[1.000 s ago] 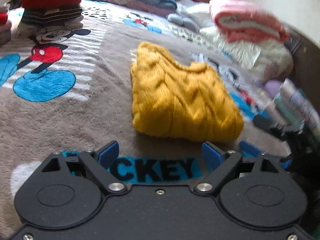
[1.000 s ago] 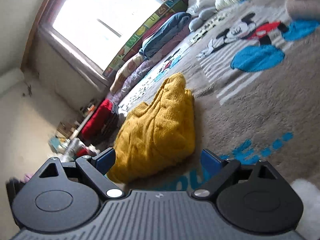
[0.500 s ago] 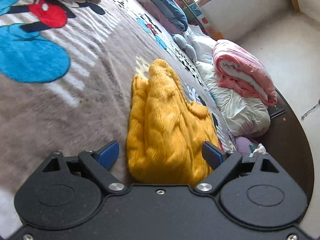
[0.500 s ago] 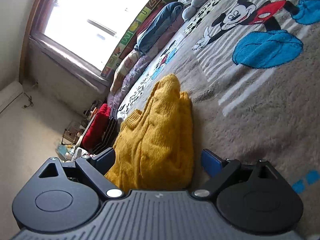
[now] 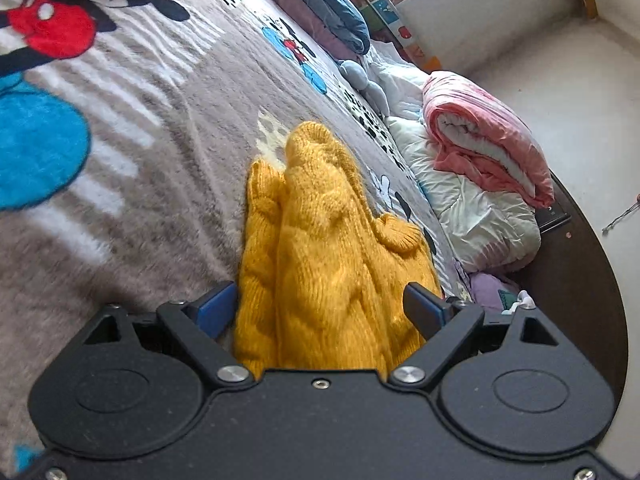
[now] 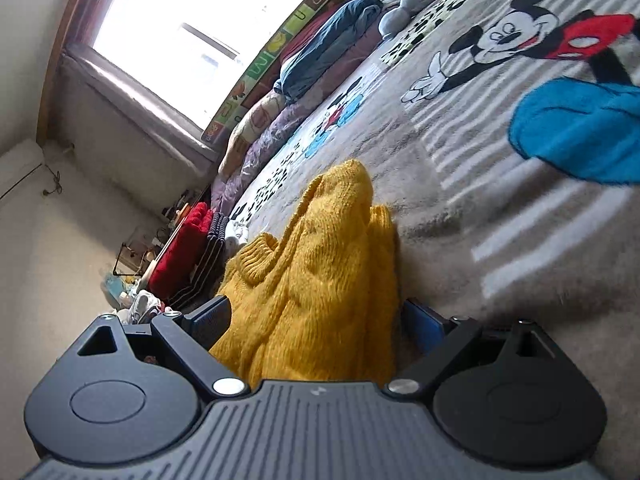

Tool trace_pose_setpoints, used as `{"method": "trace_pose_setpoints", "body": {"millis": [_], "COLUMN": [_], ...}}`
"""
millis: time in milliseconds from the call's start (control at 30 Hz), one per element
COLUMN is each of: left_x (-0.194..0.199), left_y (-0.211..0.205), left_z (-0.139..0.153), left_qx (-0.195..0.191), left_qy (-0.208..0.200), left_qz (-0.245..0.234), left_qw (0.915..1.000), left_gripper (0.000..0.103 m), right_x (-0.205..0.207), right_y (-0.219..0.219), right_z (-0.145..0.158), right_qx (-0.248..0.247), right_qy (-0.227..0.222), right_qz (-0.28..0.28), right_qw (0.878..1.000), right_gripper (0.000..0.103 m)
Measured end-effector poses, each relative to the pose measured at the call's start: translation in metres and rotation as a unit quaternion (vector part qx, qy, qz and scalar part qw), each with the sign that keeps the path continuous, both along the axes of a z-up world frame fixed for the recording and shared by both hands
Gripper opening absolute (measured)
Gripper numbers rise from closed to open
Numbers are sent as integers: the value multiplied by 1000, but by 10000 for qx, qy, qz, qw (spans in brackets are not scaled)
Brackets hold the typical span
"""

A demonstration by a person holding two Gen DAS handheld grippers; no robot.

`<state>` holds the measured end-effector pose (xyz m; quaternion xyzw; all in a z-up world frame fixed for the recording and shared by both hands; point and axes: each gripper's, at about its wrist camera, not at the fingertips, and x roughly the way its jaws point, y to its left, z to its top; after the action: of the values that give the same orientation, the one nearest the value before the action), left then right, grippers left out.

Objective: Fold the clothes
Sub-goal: 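Grasp the folded sweater with both grippers and lift it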

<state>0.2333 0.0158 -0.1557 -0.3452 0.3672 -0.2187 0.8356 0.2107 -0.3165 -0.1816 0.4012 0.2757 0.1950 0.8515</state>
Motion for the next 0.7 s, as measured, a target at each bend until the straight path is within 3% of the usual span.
{"method": "trace_pose_setpoints", "body": {"millis": [233,533,600,700], "left_x": [20,23,23,21], "left_y": [-14,-14,-13,-12], "left_z": [-2,-4,-5,-4], "left_qx": [258,78,20,-83], "left_qy": [-67,143,199,278], "left_qz": [-90,-34,-17,17], "left_qw": [9996,9999,9998,9996], "left_gripper": [88,68,58,53], "right_x": [12,19,18,17], "right_y": [1,2,2,0], "right_z": [-1,-5,-5,-7], "right_qx": [-145,-253,-215,-3], "right_qy": [3,-32,-22,24], "right_qz": [144,193,195,187], "right_qw": [9998,9995,9996,9998], "right_gripper": [86,76,69,57]}}
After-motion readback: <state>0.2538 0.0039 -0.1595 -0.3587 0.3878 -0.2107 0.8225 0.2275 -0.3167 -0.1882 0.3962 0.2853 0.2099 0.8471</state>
